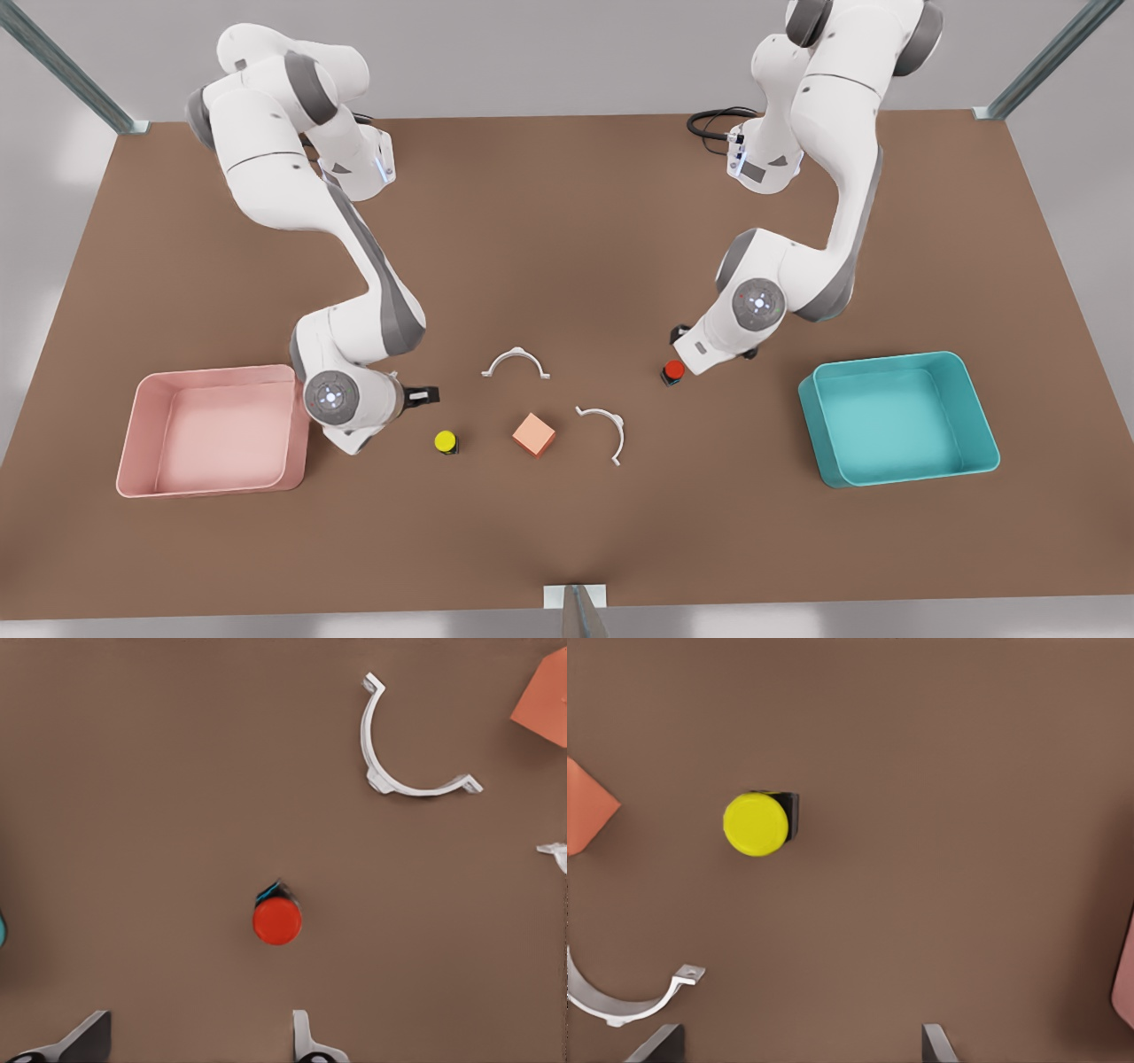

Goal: Place the red button in the blue storage box with the left arm, and place the yellow button in the pink storage box with the right arm

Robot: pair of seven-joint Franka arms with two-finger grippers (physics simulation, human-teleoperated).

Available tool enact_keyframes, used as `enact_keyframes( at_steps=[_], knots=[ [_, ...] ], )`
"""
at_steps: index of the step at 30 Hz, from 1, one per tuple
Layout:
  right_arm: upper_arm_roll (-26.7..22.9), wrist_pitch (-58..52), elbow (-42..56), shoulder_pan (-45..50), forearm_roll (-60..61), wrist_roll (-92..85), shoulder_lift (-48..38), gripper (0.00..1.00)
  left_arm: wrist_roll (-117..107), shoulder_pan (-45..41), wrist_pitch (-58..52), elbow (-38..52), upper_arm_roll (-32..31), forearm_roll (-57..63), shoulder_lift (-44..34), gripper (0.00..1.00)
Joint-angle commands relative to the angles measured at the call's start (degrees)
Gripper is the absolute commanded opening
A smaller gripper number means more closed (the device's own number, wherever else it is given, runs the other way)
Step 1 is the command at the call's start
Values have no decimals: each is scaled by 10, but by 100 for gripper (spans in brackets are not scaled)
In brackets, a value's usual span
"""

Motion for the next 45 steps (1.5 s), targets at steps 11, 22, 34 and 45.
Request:
enact_keyframes(
  at_steps=[11,22,34,45],
  knots=[
    [-44,158,129,59,-5,318,144,100,-171,-29,190,-61,0,2,67,100],
    [-46,157,123,53,0,277,161,100,-183,-36,219,-65,0,2,111,99],
    [-41,156,83,49,0,263,164,100,-195,-36,219,-78,1,2,107,62],
    [-41,160,84,49,2,265,166,48,-194,-32,216,-76,3,2,89,48]
  ],
)
